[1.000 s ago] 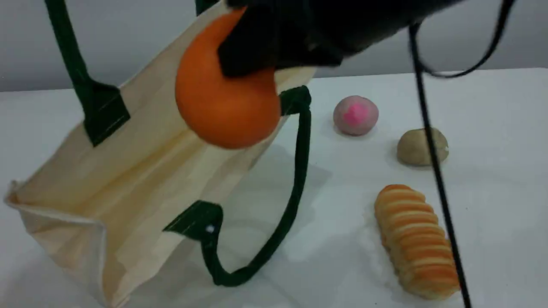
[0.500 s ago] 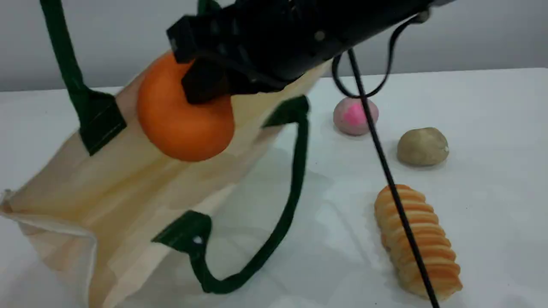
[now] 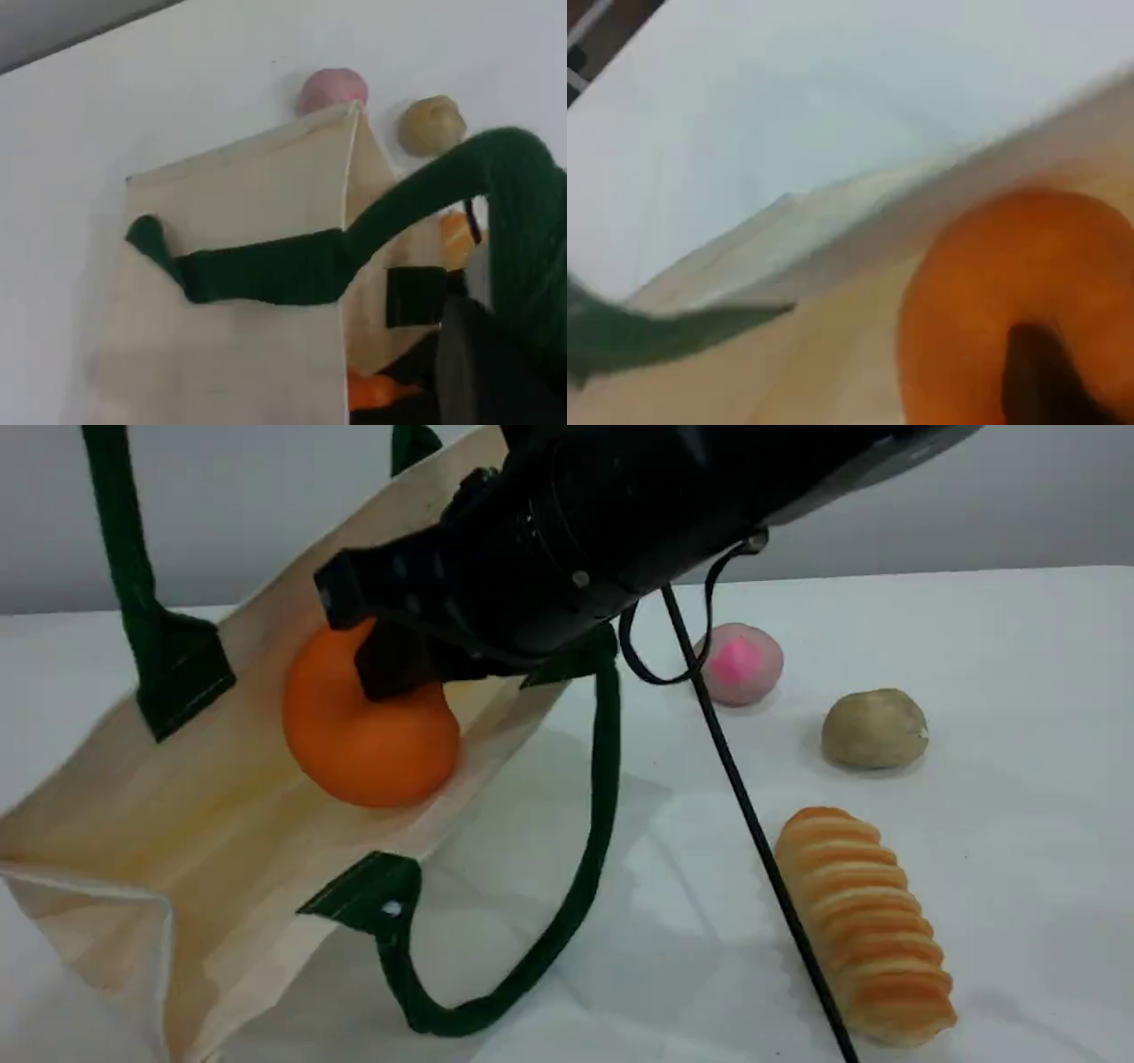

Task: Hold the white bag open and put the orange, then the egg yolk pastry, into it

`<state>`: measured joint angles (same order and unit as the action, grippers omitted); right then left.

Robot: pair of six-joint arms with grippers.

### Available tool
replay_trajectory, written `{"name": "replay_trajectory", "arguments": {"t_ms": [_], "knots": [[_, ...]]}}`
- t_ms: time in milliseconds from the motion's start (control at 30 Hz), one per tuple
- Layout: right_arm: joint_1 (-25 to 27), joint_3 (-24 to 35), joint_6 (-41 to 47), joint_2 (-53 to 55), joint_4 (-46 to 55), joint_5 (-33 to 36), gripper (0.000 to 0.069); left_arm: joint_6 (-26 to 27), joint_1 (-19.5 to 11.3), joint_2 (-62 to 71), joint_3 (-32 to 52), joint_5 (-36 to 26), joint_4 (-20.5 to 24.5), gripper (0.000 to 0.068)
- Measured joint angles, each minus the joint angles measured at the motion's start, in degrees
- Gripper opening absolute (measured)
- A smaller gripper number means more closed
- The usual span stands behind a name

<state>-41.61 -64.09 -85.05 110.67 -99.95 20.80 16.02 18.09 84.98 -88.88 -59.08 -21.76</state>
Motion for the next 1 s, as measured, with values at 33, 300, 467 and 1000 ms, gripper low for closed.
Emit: {"name": "replay_trajectory", "arguments": {"t_ms": [33, 300, 467, 1000], "knots": [[-0.1, -0.3, 0.4, 0.5, 0.0, -0.3, 0.004, 0.0, 0.0, 0.0, 0.0, 0.0, -0.2, 0.0072], [-3.7, -3.4, 1.6, 3.1, -0.1, -4.8, 0.004, 0.2, 1.0, 0.0, 0.0, 0.0, -0.9, 0.0072], [-4.3, -4.4, 1.6, 3.2, -0.1, -8.8, 0.0053, 0.2, 1.0, 0.0, 0.0, -0.2, -0.9, 0.0072], [-3.4, -1.6, -0.5, -2.8, 0.1, -7.1, 0.058, 1.2, 1.0, 0.0, 0.0, -0.4, -0.5, 0.0072]]}}
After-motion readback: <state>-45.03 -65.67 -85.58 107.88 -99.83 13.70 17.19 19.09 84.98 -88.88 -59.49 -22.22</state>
